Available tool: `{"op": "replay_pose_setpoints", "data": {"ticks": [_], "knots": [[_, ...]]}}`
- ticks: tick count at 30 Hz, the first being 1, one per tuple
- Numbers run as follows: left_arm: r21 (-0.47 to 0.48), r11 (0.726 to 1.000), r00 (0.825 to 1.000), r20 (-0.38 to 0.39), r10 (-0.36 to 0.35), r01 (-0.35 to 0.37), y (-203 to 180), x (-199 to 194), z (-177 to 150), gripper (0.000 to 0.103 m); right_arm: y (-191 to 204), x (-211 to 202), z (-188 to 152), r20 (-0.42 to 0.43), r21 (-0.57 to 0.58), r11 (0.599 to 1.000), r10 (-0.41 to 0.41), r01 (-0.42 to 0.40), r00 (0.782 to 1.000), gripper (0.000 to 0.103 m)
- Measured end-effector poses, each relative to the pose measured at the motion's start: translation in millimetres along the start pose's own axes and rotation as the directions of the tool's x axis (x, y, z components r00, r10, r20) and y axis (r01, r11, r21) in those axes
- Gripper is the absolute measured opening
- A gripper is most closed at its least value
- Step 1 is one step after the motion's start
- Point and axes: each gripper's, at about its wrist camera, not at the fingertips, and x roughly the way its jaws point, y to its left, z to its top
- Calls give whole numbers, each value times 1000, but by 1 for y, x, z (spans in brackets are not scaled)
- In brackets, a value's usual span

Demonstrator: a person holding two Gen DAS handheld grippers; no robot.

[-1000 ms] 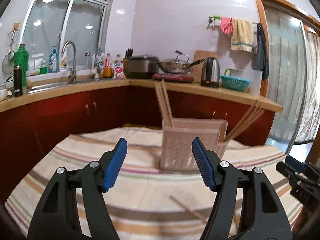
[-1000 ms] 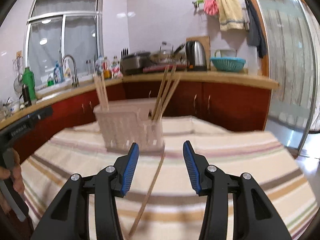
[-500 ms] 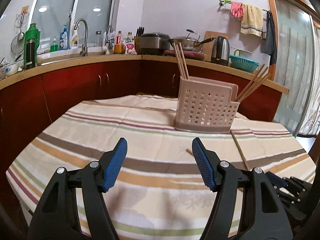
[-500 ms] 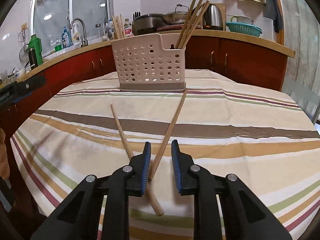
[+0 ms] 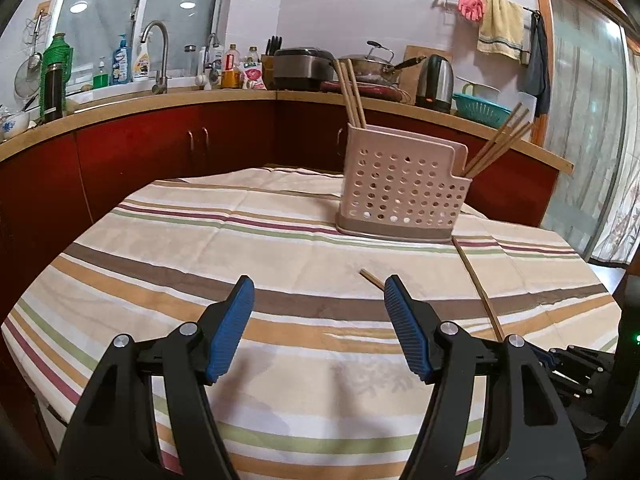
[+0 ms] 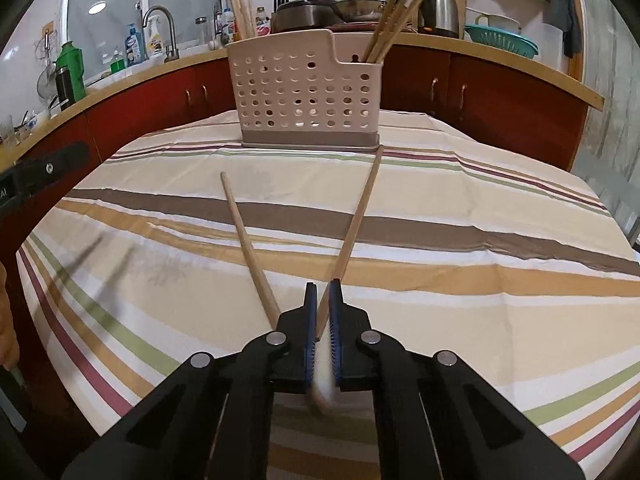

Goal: Organize utensils
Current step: 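Withdraw both tools from the caddy toward the last loose chopsticks, then close the right gripper on a chopstick while the left gripper grasps another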

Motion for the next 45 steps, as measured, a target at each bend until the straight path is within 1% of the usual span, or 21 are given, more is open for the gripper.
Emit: {"op": "replay_pose_setpoints", "data": {"ticks": [1, 4, 8, 9, 12, 14, 15, 16, 20, 22, 24, 26, 27, 28, 31, 34, 42, 45], "knots": [[2, 1000, 1000, -6, -5, 5, -3, 0, -1, 66, -4, -2, -1, 4, 4, 1000, -2, 2, 1000, 1], [-1, 1000, 999, -25, -21, 21, -13, 2, -4, 66, -15, -9, -3, 7, 8, 999, -31, 31, 1000, 1], [-2, 999, 997, -61, -53, 53, -31, 4, -10, 66, -37, -14, -12, -5, 50, 998, -48, 49, 999, 1], [-2, 999, 996, -64, -54, 54, -34, 4, -11, 66, -41, -16, -12, -2, 62, 997, -42, 42, 999, 1], [-5, 998, 996, -76, -56, 56, -43, 4, -13, 66, -43, -23, -8, 17, 93, 996, 12, -13, 1000, 3], [-2, 999, 996, -76, -53, 53, -47, 3, -14, 66, -37, -26, -6, 41, 85, 996, 31, -34, 999, 20], [3, 999, 996, -72, -48, 49, -48, 3, -14, 66, -34, -27, -5, 50, 79, 996, 34, -38, 998, 33], [8, 999, 997, -69, -42, 43, -49, 2, -14, 66, -30, -25, -5, 52, 71, 997, 38, -42, 998, 34], [1, 999, 996, -79, -35, 35, -45, 2, -16, 66, -21, -12, -5, -4, 48, 997, 52, -52, 999, 34], [-2, 999, 996, -85, -35, 35, -43, 4, -18, 66, -17, -5, -5, -34, 42, 998, 44, -43, 998, 34], [-7, 999, 995, -90, -39, 38, -41, 5, -18, 66, -14, -4, -3, -39, 22, 999, 27, -26, 999, 33], [-10, 999, 994, -97, -46, 45, -40, 8, -19, 66, -13, -2, -2, -42, 11, 1000, 19, -18, 999, 21], [-11, 999, 994, -100, -49, 49, -40, 9, -19, 66, -15, -2, -3, -43, 15, 1000, 28, -27, 999, 13], [-12, 999, 994, -101, -52, 51, -40, 10, -19, 66, -16, -2, -3, -43, 14, 999, 32, -31, 999, 11], [-17, 998, 992, -112, -63, 62, -41, 12, -20, 66, -16, -6, -5, -36, 1, 1000, 19, -19, 999, 10], [-10, 997, 989, -125, -77, 77, -48, 14, -21, 66, -27, -10, -8, -32, 19, 1000, 1, 0, 999, 9], [49, 991, 983, -146, -113, 121, -87, 13, -25, 66, -62, -23, -17, -25, 62, 998, -21, 23, 999, 7], [50, 988, 976, -172, -136, 146, -105, 12, -31, 66, -74, -28, -22, -20, 80, 997, -17, 18, 1000, 7]]}}
